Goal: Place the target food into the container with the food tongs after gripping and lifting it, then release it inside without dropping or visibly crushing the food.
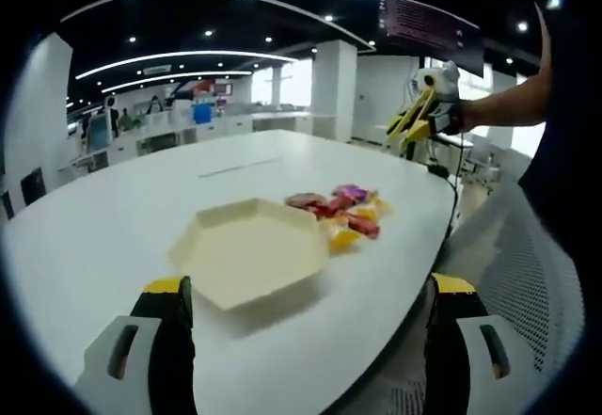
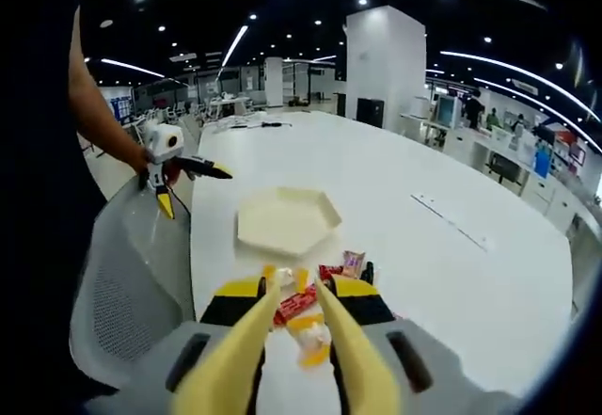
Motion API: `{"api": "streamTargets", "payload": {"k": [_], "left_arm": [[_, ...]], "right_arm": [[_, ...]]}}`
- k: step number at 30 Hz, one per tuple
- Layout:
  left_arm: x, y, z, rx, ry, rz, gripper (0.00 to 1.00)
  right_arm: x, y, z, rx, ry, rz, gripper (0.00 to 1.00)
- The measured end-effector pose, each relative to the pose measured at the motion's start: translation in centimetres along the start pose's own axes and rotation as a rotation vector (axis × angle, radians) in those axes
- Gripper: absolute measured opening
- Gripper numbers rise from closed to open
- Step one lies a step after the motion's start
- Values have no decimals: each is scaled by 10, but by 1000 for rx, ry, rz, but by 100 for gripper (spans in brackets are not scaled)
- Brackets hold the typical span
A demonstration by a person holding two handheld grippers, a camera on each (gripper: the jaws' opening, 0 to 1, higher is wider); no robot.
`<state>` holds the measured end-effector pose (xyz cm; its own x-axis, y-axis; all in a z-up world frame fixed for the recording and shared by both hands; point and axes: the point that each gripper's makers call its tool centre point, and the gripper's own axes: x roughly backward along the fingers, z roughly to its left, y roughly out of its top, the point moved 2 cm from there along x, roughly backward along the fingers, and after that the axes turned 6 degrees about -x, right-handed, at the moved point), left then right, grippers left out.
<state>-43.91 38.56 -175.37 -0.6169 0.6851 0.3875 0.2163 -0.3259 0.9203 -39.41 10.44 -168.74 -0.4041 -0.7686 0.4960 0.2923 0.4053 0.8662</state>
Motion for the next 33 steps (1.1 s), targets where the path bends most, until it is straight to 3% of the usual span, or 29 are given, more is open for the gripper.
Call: {"api": "streamTargets", "payload": {"k": [3, 5, 7, 11, 14, 17, 33], "left_arm": [[0, -3, 2, -19, 15, 15, 99], [0, -9, 4, 21, 6, 56, 99], [0, -3, 5, -7, 13, 15, 99], [1, -3, 7, 0, 27, 16, 99], [1, 1, 10, -31, 37, -11, 99], [0, -5, 8, -39, 26, 21, 99], [2, -10, 17, -31, 67, 35, 99]], "right_arm": [[-1, -5, 1, 12, -3, 35, 25], [-2, -8, 0, 30, -7, 62, 26], [-2, -12, -6, 39, -9, 65, 26], [-7, -25, -16, 86, 4, 93, 26], [-11, -32, -23, 72, 10, 96, 26], [-16, -41, -27, 65, 29, 105, 26], [-54, -81, -25, 94, 107, 198, 26]]}}
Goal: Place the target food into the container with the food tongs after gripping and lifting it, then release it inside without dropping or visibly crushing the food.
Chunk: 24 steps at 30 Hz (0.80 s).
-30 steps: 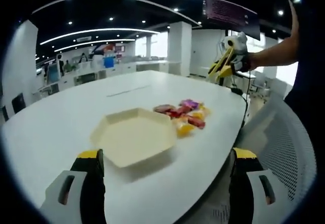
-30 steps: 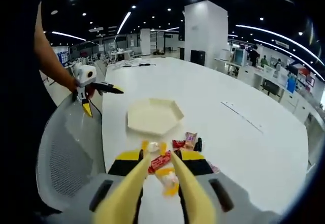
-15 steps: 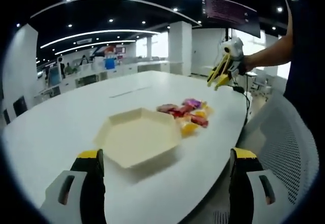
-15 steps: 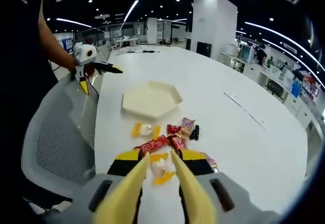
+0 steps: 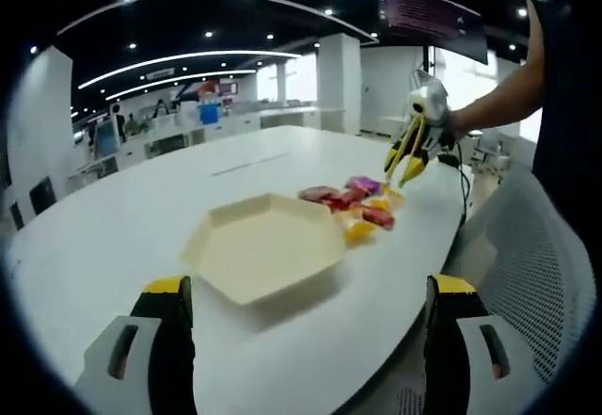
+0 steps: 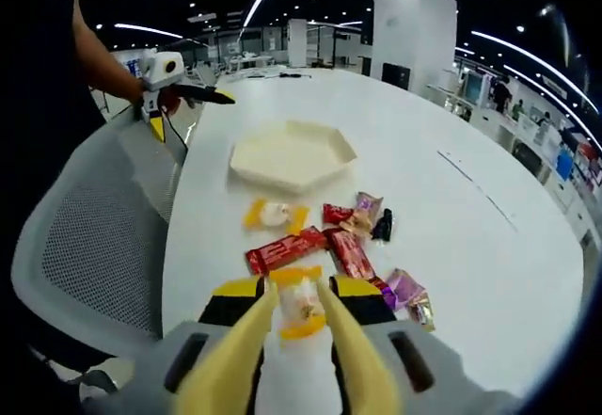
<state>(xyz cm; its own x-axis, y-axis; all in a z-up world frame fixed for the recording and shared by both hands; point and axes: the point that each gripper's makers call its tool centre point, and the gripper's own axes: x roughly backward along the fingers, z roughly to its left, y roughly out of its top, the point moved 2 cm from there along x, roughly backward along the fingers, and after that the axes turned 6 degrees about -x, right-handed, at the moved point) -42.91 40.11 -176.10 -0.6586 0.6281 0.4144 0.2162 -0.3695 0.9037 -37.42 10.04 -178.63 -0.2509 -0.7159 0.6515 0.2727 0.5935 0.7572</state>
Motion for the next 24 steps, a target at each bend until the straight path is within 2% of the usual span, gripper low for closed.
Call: {"api": "streamTargets", "payload": {"k": [11, 14, 16, 18, 24], "left_arm": [[1, -1, 0, 6, -5, 10, 99], [1, -2, 0, 2, 0, 10, 99], [1, -3, 2, 11, 1, 16, 99], [1, -4, 2, 8, 3, 19, 99], [1, -6, 2, 7, 0, 23, 98]], "right_arm": [[-21, -14, -5, 20, 20, 87, 27], [-26, -20, -7, 12, 20, 122, 28], [-28, -25, -7, 44, 17, 159, 27], [-31, -22, -7, 26, 16, 143, 26], [-30, -22, -9, -52, 4, 176, 22]]}}
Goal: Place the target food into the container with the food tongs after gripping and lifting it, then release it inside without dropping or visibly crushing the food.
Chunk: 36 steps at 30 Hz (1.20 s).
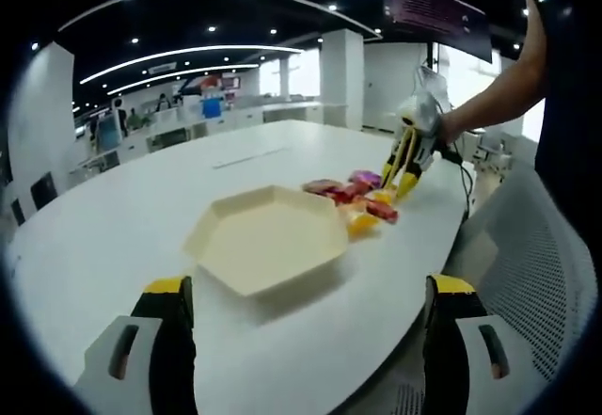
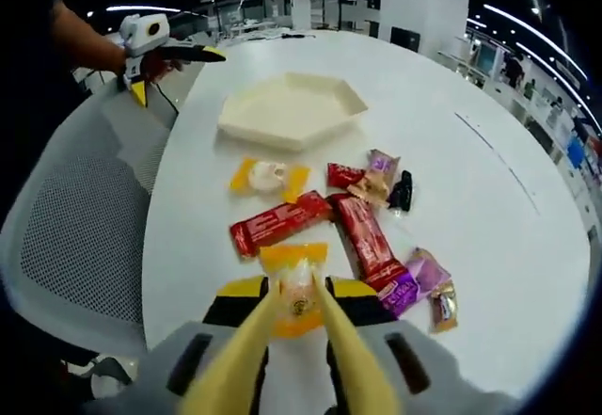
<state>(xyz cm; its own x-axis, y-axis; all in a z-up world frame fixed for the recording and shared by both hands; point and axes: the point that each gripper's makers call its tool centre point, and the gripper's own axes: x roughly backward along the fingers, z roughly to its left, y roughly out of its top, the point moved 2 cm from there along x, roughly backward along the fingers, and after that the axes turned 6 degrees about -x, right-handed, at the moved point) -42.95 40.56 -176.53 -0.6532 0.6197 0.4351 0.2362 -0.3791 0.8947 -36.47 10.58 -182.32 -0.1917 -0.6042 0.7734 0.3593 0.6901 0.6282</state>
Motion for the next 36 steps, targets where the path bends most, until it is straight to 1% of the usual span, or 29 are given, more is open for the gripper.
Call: {"api": "streamTargets", "payload": {"k": [3, 7, 8, 10, 14, 18, 19, 20, 22, 24, 27, 29, 36], "left_arm": [[0, -1, -1, -6, -3, 6, 98], [0, -1, 0, -2, -2, 5, 97], [0, 0, -1, -1, -3, 2, 97], [0, 0, -1, -2, -3, 2, 98], [1, 0, -1, -5, -4, 3, 97], [0, 0, -2, -10, -6, 6, 97], [0, 0, -3, -12, -8, 4, 97], [0, 0, -3, -16, -8, 2, 99], [-2, 2, -6, -13, -37, -16, 99], [-2, -1, -8, -16, -44, 4, 99], [-2, -1, -7, -9, -44, -3, 99], [-2, -2, -7, -1, -42, 4, 99], [-1, -3, -7, -20, -36, 8, 99]], "right_arm": [[1, 1, 1, -25, 5, 2, 21], [7, 3, 2, -30, 1, -9, 22], [10, 5, 1, -50, 1, -21, 22], [14, 9, -1, -63, -4, -32, 22], [29, 23, -2, -93, -5, -70, 22], [45, 38, -3, -94, -19, -91, 22], [46, 39, -4, -93, -19, -91, 22], [49, 42, -5, -92, -24, -93, 22], [57, 49, -6, -88, -32, -89, 23], [62, 56, -8, -81, -40, -89, 22], [67, 63, -9, -76, -51, -93, 22], [70, 69, -9, -71, -54, -105, 22], [71, 80, -8, -66, -63, -118, 22]]}}
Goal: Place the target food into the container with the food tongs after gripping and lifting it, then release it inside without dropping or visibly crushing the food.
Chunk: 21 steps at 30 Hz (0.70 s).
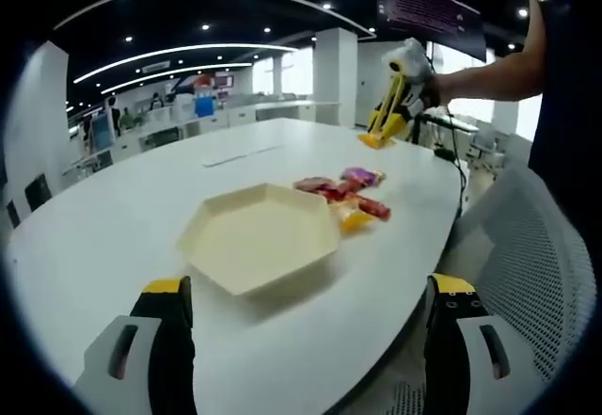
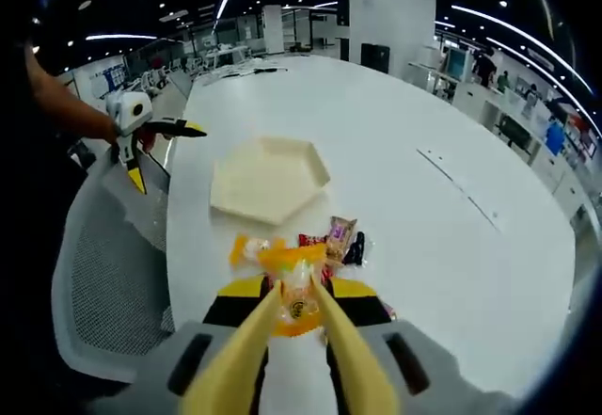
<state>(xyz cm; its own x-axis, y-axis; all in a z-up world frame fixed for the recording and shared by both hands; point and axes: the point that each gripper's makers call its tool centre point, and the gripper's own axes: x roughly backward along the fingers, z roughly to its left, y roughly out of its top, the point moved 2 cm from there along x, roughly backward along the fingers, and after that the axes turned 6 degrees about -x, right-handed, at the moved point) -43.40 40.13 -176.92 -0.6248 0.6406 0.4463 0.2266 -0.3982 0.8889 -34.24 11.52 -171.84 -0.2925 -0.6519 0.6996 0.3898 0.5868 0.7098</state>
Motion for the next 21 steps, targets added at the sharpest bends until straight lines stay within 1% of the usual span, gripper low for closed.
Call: {"api": "streamTargets", "payload": {"k": [4, 9, 17, 21], "left_arm": [[0, 0, -2, -3, -13, -3, 99], [0, 0, 0, 3, -1, -6, 99], [1, -2, 0, 16, 0, 7, 99], [1, -1, 1, 14, 6, 6, 99]], "right_arm": [[-3, 6, 1, 6, 4, 1, 22], [-10, 15, 5, 5, 24, 5, 22], [-33, 45, 13, 49, 64, -1, 22], [-44, 56, 15, 75, 77, 5, 22]]}}
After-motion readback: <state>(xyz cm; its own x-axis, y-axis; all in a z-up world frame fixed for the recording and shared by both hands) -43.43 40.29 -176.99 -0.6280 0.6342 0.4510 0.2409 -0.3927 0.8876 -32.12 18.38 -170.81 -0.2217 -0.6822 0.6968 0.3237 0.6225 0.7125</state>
